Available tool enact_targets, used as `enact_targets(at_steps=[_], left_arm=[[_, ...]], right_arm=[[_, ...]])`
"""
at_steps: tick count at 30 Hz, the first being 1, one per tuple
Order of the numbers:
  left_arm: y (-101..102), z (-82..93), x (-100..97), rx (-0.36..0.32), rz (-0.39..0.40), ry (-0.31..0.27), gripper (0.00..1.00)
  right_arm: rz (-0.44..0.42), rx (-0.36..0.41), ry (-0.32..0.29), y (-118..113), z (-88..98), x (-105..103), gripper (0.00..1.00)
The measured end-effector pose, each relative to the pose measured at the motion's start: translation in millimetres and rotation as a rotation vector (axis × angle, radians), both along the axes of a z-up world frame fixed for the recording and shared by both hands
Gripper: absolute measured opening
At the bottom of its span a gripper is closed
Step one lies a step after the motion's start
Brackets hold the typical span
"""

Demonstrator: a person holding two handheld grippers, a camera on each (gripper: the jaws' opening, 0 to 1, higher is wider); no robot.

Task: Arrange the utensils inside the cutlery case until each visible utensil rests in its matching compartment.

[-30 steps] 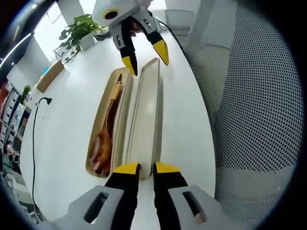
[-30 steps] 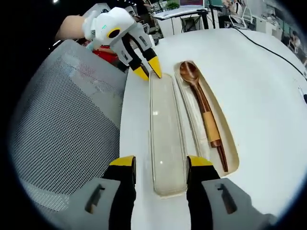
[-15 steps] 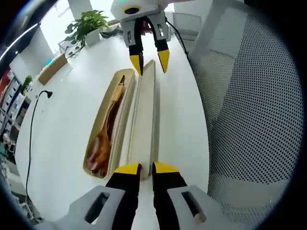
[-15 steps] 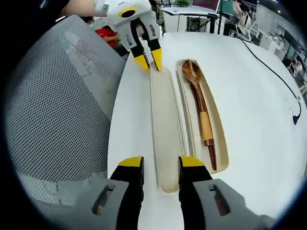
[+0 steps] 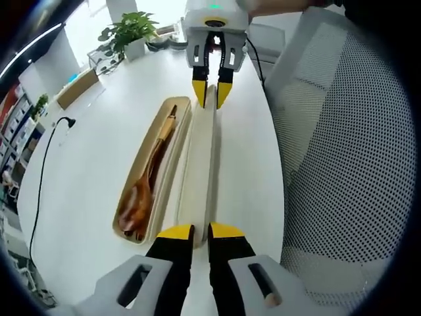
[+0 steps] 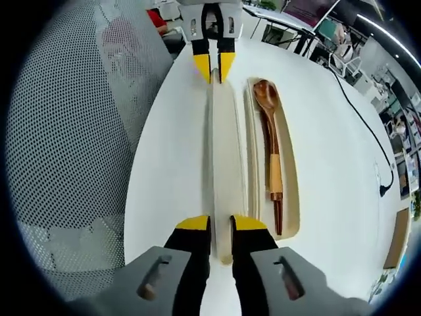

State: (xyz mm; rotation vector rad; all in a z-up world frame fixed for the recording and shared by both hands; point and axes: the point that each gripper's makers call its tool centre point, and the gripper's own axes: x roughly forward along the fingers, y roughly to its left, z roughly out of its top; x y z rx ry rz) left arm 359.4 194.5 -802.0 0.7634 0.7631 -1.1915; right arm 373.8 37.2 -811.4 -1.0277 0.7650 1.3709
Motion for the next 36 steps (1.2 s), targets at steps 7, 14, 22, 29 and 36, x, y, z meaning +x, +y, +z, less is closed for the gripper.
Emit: enact_targets(at_steps=[7,14,22,29,36], left_arm=[[-1,2.4,2.7,-0.012,0.001,-0.005,0.07],[-1,1.1,2.7,-0.002,-0.02,-0.024,0.07],[0,1.8,5.4,0.01,-0.024,-0.043,0.06],[0,2.1,6.6,0.027,-0.046,-0.067,0.05],[-1,3.2,3.4,0.035,-0.042,-0.032,0.05]], right_arm=[[0.016,-0.008,-0.052,0,4.7,11,0.02],[0.016,-0.011,-0.076,0,4.7,13,0.02],[0.037,-0.029,-0.101,0,6.4,13,0.0],[0.039,-0.04,-0.107,0,6.7,12,0.0],[0.044,-0.056,-0.086,-2,8.8,7,0.0]])
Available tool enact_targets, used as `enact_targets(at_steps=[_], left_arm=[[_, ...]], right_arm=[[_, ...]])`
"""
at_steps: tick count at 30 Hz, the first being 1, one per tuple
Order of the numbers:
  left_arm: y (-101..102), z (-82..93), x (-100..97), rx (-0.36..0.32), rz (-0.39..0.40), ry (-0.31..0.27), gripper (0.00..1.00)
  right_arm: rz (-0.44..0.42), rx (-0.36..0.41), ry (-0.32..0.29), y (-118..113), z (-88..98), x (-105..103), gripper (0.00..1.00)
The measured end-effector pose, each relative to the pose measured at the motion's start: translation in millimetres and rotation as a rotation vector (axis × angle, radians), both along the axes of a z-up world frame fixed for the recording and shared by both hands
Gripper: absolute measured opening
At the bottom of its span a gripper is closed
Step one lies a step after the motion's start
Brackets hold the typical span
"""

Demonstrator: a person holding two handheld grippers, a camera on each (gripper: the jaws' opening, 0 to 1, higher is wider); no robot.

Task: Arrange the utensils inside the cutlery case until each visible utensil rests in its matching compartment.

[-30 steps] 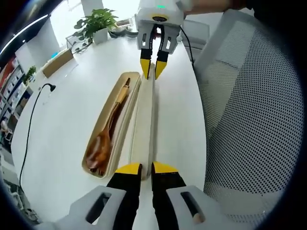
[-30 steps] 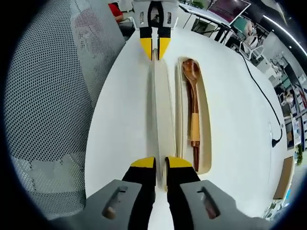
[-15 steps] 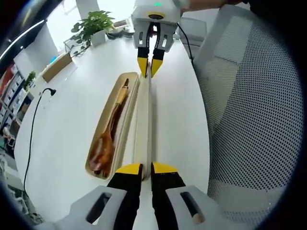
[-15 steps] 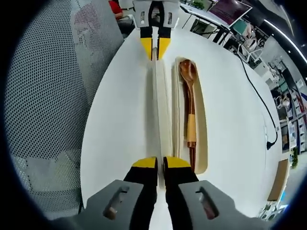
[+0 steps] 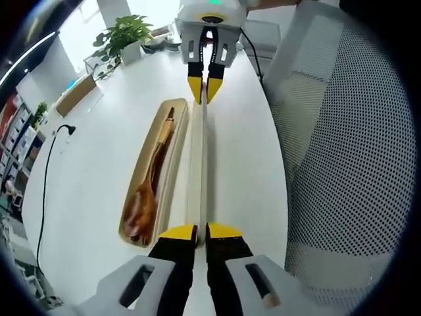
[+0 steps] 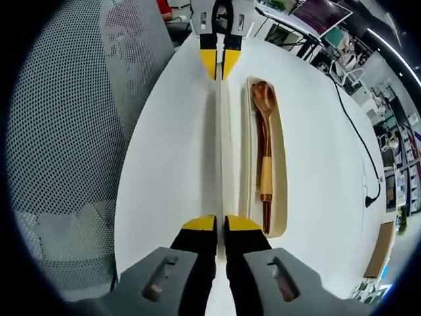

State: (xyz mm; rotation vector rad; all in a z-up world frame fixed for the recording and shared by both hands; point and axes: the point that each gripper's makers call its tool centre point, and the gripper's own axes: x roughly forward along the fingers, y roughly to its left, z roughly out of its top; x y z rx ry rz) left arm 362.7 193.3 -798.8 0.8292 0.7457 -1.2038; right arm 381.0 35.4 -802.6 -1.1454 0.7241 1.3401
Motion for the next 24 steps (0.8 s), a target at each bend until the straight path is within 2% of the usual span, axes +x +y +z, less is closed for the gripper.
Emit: enact_targets(at_steps=[4,6,11,12,14,16,21,24], left_arm=[[1,0.8,-2.3,-0.004,0.006,0.025,0.05],[0,2.2,-5.5,-0.005,0.004,0.053,0.05],[-1,2.3,-14.3,-0.001,-0.035,0.094,0.04],[-1,2.5,-14.0,0.002,-0.033,0.09,0.04],[-1,2.1,-15.3,0.003,-0.045,0.088,0.04],[-2,1.5,-17.2,-0.005,-0.042,0.1,0.04],[-2,1.1,-15.5,-0.028,-0.024,0.111,0.05],[-3,0.6,-15.1,-0.03,-0.043,0.099,0.05]], right_arm=[[0.003,0.001,0.016,0,3.3,-3,0.0],[0.001,-0.004,0.043,0,3.7,-6,0.0],[0.017,-0.015,0.091,-1,4.0,-14,0.0],[0.006,-0.015,0.114,-1,3.6,-16,0.0],[0.008,-0.012,0.118,-1,3.3,-17,0.0],[-0.002,-0.013,0.159,-3,1.7,-22,0.0],[-0.004,-0.01,0.171,-3,1.6,-21,0.0],[-0.008,-0.017,0.18,-3,1.5,-21,0.0]])
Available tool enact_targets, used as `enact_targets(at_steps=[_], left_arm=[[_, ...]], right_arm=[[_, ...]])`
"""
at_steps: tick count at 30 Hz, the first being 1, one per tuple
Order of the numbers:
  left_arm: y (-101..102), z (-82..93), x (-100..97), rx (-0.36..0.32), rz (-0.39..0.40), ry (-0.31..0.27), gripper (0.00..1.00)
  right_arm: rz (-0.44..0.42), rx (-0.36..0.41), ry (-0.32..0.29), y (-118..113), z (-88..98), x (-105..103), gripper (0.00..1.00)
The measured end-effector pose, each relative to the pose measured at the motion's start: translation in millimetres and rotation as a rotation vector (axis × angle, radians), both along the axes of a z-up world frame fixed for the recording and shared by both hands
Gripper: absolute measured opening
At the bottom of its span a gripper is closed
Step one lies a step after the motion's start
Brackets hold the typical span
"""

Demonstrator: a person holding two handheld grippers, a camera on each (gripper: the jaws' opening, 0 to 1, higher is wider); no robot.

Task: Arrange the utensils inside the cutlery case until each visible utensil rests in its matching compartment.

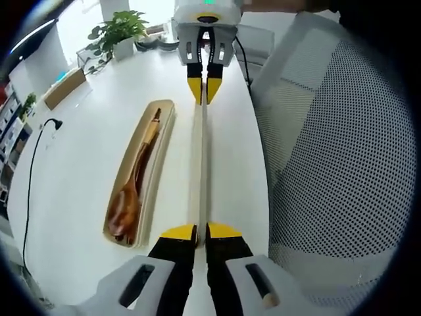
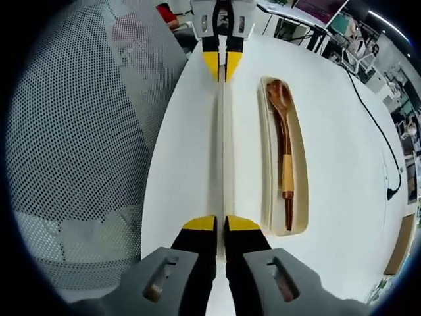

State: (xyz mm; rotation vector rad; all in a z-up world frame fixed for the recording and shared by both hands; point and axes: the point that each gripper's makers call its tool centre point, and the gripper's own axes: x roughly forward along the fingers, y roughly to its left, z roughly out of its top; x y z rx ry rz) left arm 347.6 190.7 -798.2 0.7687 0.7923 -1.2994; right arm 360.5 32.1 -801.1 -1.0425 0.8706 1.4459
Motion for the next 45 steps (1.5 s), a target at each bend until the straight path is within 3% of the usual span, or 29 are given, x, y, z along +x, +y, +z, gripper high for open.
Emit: enact_targets(at_steps=[5,7,10,11,14,24,35,45], left_arm=[[6,-8.4,4.9,0.038,-0.049,-0.053,0.06],[10,-17.7,0.1,0.058,-0.056,-0.036,0.07],[5,-19.4,-6.4,0.004,-0.048,-0.006,0.09],[0,-17.4,-4.8,-0.038,-0.027,-0.011,0.09],[-1,-15.9,-4.7,-0.08,0.045,0.041,0.08],[0,-15.6,-4.0,-0.065,0.034,0.05,0.05],[-2,-15.3,-10.0,-0.074,0.001,0.051,0.04],[-9,-4.3,-19.3,-0.146,0.074,0.183,0.04]], right_arm=[[-0.02,-0.01,0.043,0,1.1,-4,0.0],[-0.015,-0.012,0.059,-1,1.0,-6,0.0],[-0.009,-0.008,0.075,-2,1.3,-8,0.0],[-0.016,-0.003,0.082,-2,1.2,-8,0.0],[-0.023,0.003,0.101,-3,1.2,-7,0.0],[-0.045,0.019,0.147,-2,2.7,-3,0.0],[-0.04,0.054,0.154,-1,4.2,-2,0.01],[-0.054,0.079,0.079,-4,5.2,9,0.06]])
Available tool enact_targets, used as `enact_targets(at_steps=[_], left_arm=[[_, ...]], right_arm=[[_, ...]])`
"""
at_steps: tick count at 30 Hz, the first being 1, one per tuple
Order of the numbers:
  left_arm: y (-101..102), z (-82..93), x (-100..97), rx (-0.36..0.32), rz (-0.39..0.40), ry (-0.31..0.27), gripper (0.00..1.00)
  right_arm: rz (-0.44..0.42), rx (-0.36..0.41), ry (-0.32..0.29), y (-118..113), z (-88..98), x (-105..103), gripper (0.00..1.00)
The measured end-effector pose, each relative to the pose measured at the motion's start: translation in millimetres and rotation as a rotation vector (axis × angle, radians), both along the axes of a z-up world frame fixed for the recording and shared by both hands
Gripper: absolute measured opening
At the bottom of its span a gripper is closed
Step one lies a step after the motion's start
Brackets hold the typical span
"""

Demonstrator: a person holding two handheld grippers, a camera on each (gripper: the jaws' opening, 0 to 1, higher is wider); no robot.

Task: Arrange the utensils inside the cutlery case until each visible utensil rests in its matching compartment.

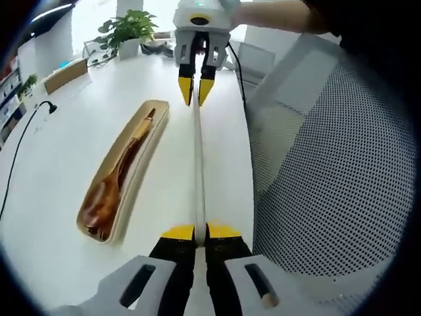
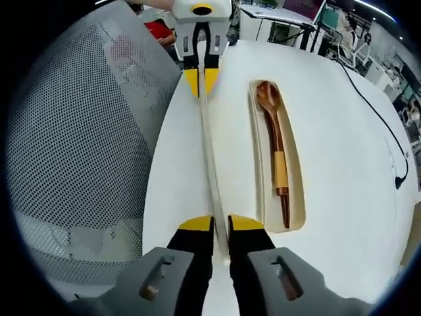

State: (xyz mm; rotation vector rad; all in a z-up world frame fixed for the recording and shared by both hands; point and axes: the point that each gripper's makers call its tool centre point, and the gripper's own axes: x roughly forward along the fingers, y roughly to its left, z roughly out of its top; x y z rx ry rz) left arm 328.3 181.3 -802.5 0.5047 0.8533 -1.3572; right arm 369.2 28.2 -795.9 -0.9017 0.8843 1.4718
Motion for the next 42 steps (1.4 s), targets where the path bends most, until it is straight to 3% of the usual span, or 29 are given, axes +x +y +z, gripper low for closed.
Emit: enact_targets(at_steps=[6,8,13,17,20,22,27,31,39,42], left_arm=[[-8,6.7,-14.5,-0.057,0.042,0.122,0.04],[-12,10.4,-22.9,-0.087,0.061,0.19,0.03],[-13,9.8,-25.6,-0.095,0.09,0.223,0.03],[-15,12.2,-29.9,-0.122,0.128,0.285,0.03],[-18,15.8,-32.9,-0.146,0.16,0.345,0.03],[-19,17.8,-34.6,-0.153,0.167,0.376,0.03],[-23,25.5,-34.7,-0.185,0.221,0.47,0.03],[-25,30.6,-35.0,-0.211,0.263,0.549,0.03],[-29,38.2,-40.7,-0.243,0.277,0.636,0.03],[-30,39.2,-40.5,-0.249,0.279,0.639,0.03]], right_arm=[[-0.008,-0.013,-0.051,-5,-3.1,7,0.12],[-0.005,-0.016,-0.067,-6,-2.9,8,0.14],[-0.018,-0.019,-0.094,-10,-2.0,10,0.19],[-0.018,-0.003,-0.13,-12,-0.6,9,0.34],[-0.005,0.017,-0.199,-10,2.7,12,0.4],[-0.013,0.044,-0.288,-4,6.8,17,0.4],[0.105,0.045,-0.469,7,7.3,14,0.52],[0.129,0.022,-0.527,5,2.1,17,0.53],[0.163,0.01,-0.537,9,-5.0,17,0.53],[0.187,0.002,-0.54,11,-8.5,15,0.51]])
